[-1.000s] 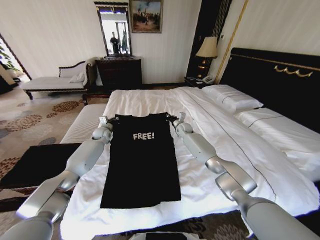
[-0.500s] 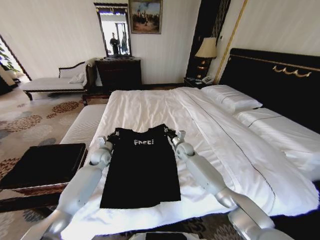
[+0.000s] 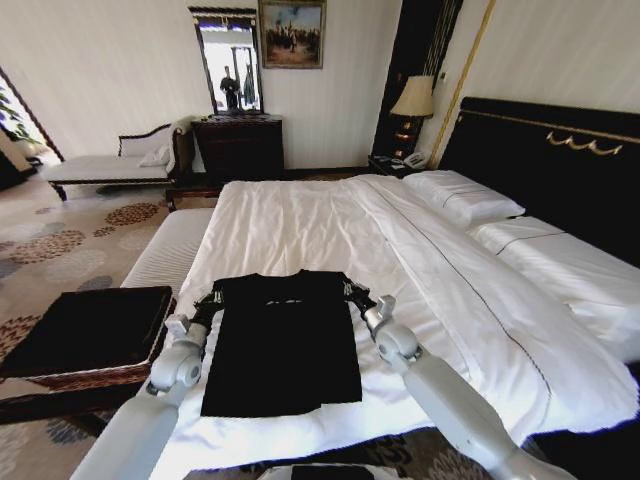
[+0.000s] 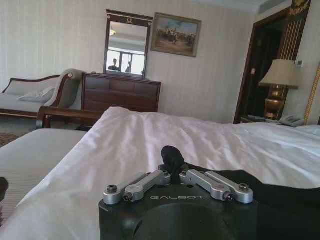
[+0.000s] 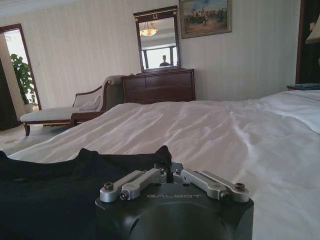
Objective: Fold the clothes on the bed and place them into the basket.
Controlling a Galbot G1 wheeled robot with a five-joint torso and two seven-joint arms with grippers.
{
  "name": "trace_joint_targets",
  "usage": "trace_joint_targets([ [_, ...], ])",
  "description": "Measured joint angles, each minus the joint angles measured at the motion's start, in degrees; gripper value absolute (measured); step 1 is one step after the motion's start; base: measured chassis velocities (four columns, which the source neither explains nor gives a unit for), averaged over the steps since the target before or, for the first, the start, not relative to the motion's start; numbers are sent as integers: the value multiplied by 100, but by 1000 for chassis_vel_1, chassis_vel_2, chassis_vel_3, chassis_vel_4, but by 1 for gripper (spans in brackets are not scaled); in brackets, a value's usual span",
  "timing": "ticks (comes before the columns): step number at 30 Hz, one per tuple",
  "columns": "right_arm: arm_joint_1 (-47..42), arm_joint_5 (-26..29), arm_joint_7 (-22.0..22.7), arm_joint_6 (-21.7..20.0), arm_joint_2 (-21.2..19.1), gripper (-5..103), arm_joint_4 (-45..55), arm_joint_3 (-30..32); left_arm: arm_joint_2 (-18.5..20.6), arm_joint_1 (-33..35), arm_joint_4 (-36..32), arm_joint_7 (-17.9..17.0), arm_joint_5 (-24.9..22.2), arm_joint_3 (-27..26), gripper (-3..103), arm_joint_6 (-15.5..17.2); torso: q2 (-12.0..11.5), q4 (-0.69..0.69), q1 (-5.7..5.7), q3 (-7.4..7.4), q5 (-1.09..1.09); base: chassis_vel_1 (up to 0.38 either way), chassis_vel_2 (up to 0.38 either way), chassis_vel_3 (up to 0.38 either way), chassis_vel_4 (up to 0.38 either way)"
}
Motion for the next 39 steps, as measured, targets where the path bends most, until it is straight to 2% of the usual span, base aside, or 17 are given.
trace_joint_targets([
  [3,-461,-185,-33,25,20,1,222,206,-147,512,-103,136,366,-72,1,-205,0,2,0,0,-2,0,0,0,0],
  [14,-1540,-608,-59,198,246,1,588,412,-330,1408,-496,219,578,-492,1,-495,-1,0,1,0,-1,0,0,0,0],
  [21,-2162,-951,-104,381,479,1,728,538,-665,2004,-626,344,808,-645,1,-733,-1,0,1,1,0,0,0,0,0],
  [30,-2674,-1158,-110,555,432,1,1137,841,-766,2148,-552,397,1017,-653,1,-898,-1,0,1,1,0,0,0,0,0],
  [39,-3233,-1683,-193,824,442,1,1264,973,-764,2250,-507,364,1349,-432,1,-1012,-1,0,1,1,0,0,0,0,0],
])
